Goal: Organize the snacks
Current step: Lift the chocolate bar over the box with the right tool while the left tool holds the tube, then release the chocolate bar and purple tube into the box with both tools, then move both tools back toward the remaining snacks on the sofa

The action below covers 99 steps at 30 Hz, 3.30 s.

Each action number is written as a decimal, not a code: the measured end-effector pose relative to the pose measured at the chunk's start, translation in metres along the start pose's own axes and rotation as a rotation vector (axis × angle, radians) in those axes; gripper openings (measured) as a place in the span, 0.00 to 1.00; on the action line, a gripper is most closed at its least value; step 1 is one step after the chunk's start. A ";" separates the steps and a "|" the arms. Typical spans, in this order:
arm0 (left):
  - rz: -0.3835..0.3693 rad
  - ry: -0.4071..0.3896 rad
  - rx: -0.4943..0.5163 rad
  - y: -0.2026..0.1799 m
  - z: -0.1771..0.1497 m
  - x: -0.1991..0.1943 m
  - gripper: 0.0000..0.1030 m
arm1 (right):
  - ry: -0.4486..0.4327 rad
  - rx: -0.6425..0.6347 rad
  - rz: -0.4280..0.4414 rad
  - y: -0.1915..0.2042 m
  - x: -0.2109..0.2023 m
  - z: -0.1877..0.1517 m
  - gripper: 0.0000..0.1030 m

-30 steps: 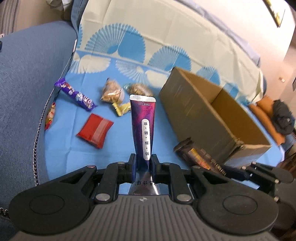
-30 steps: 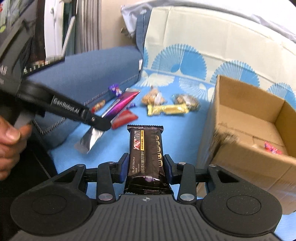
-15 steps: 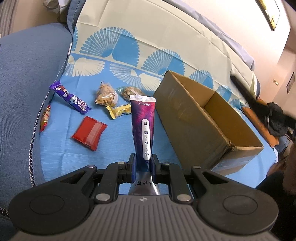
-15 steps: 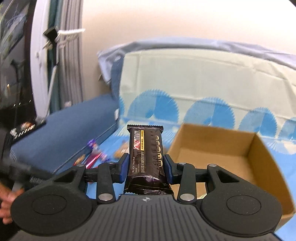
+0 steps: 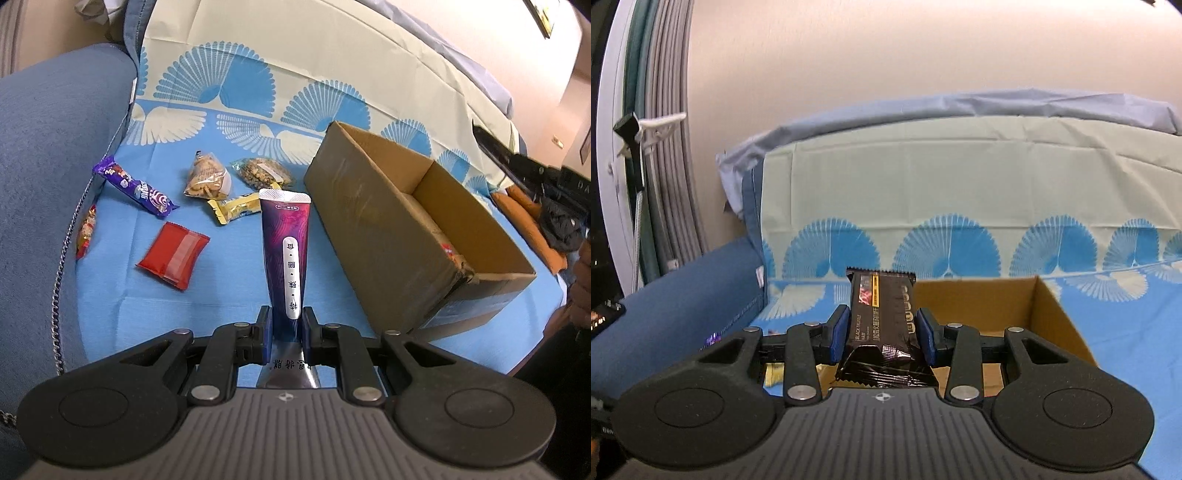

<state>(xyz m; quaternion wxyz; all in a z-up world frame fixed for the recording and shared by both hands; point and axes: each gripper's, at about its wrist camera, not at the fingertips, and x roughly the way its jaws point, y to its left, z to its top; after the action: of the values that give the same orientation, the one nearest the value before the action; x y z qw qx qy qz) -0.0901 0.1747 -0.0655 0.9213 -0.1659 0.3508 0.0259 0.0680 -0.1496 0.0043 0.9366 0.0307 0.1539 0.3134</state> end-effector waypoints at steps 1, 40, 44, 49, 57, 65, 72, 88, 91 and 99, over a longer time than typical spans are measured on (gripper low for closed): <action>-0.004 -0.004 -0.018 -0.001 0.001 -0.001 0.16 | -0.003 0.006 -0.007 -0.001 0.000 -0.001 0.40; -0.232 -0.156 0.076 -0.190 0.146 0.027 0.46 | 0.094 0.170 -0.225 -0.045 0.019 -0.005 0.66; -0.186 -0.169 0.088 -0.164 0.119 0.015 0.46 | 0.120 0.193 -0.251 -0.046 0.021 -0.005 0.92; -0.066 -0.149 0.134 -0.115 0.070 0.002 0.46 | 0.097 0.202 -0.261 -0.045 0.015 -0.001 0.99; 0.090 -0.072 0.103 -0.022 0.006 0.004 0.46 | 0.110 0.126 -0.326 -0.028 0.013 0.000 1.00; 0.211 -0.154 0.026 0.022 0.007 0.015 0.32 | 0.115 0.095 -0.256 -0.010 0.010 -0.004 0.99; 0.281 -0.106 0.112 0.026 0.018 0.061 0.55 | 0.124 0.096 -0.255 0.001 0.013 -0.008 0.84; 0.376 0.029 0.059 0.051 0.026 0.112 0.57 | 0.164 0.106 -0.228 0.023 0.025 -0.013 0.84; 0.352 0.011 0.056 0.050 0.025 0.109 0.54 | 0.171 0.111 -0.212 0.032 0.030 -0.014 0.84; 0.213 -0.050 0.001 0.050 0.026 0.056 0.53 | 0.183 0.078 -0.138 0.062 0.041 -0.017 0.70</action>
<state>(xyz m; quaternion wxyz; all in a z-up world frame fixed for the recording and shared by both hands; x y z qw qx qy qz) -0.0400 0.2266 -0.0985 0.9219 -0.1265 0.3432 0.1275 0.0584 -0.0761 -0.0132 0.9359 0.0277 0.2527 0.2437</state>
